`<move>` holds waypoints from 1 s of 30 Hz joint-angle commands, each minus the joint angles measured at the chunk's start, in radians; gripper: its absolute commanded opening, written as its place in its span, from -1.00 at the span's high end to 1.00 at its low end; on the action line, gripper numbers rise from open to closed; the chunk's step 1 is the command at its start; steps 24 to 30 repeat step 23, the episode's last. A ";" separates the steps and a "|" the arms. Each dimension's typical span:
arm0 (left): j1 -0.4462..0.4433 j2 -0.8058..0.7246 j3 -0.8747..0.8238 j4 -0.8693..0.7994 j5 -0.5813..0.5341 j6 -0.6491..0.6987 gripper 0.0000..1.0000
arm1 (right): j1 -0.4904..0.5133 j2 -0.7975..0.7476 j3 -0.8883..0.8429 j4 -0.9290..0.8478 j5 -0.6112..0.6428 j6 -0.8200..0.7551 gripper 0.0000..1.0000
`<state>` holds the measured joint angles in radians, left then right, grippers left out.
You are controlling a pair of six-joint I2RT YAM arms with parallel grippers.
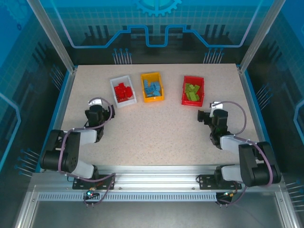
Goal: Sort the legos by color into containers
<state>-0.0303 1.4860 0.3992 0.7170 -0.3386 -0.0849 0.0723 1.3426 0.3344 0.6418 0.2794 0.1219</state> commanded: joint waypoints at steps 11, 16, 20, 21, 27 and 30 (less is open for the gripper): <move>0.012 0.062 -0.029 0.215 0.119 0.047 -0.98 | 0.002 0.158 0.072 0.156 -0.074 -0.087 -1.00; 0.012 0.063 -0.030 0.218 0.119 0.050 -0.98 | 0.023 0.161 0.075 0.157 -0.041 -0.097 -1.00; 0.012 0.062 -0.030 0.217 0.119 0.050 -0.97 | 0.023 0.161 0.075 0.156 -0.041 -0.097 -1.00; 0.012 0.062 -0.030 0.219 0.118 0.050 -0.97 | 0.023 0.161 0.074 0.156 -0.041 -0.097 -1.00; 0.011 0.062 -0.031 0.219 0.119 0.050 -0.98 | 0.023 0.161 0.074 0.157 -0.040 -0.097 -1.00; 0.011 0.062 -0.031 0.219 0.119 0.050 -0.98 | 0.023 0.161 0.074 0.157 -0.040 -0.097 -1.00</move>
